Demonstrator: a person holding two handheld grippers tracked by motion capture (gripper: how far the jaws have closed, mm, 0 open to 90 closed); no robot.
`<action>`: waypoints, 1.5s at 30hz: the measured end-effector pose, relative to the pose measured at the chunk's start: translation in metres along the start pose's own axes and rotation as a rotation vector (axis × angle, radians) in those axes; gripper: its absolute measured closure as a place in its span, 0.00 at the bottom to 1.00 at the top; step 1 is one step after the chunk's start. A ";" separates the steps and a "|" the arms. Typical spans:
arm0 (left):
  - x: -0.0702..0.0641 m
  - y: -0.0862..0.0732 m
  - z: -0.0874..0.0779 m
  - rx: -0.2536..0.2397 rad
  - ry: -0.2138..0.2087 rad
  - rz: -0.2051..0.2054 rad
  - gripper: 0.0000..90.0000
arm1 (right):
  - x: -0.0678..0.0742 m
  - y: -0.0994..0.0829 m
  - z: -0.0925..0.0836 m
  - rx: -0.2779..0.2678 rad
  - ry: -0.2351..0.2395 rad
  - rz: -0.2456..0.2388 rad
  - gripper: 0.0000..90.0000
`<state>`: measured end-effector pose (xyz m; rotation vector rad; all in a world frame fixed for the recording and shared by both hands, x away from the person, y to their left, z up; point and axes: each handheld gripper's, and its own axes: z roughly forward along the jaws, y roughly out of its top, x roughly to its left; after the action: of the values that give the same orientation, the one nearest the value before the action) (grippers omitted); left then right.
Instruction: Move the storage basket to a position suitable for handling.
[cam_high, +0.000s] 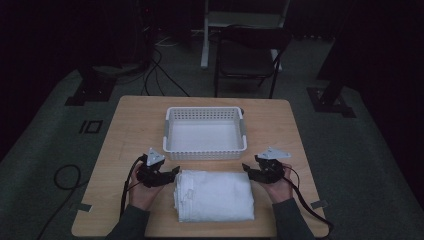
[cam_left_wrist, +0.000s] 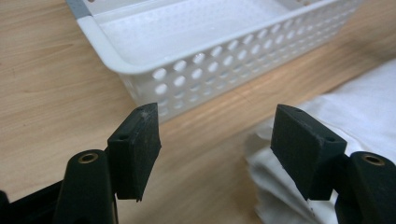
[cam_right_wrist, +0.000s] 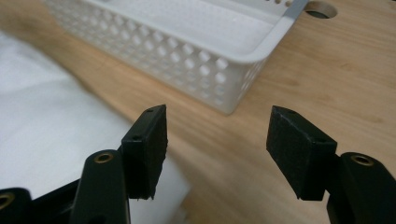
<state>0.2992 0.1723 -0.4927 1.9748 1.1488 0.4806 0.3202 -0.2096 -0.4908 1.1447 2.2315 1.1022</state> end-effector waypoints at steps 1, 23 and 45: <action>-0.002 -0.001 -0.003 -0.008 -0.008 -0.003 0.35 | 0.002 -0.002 -0.003 0.000 0.002 -0.004 0.42; -0.042 -0.034 -0.030 -0.002 -0.153 0.005 0.34 | 0.037 -0.043 -0.031 0.069 0.089 -0.120 0.42; -0.030 -0.032 0.005 0.121 0.084 0.067 0.35 | 0.051 -0.025 0.023 0.142 0.051 -0.199 0.48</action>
<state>0.2690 0.1539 -0.5190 2.1202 1.1906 0.5456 0.2923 -0.1662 -0.5239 0.9322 2.4355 0.9152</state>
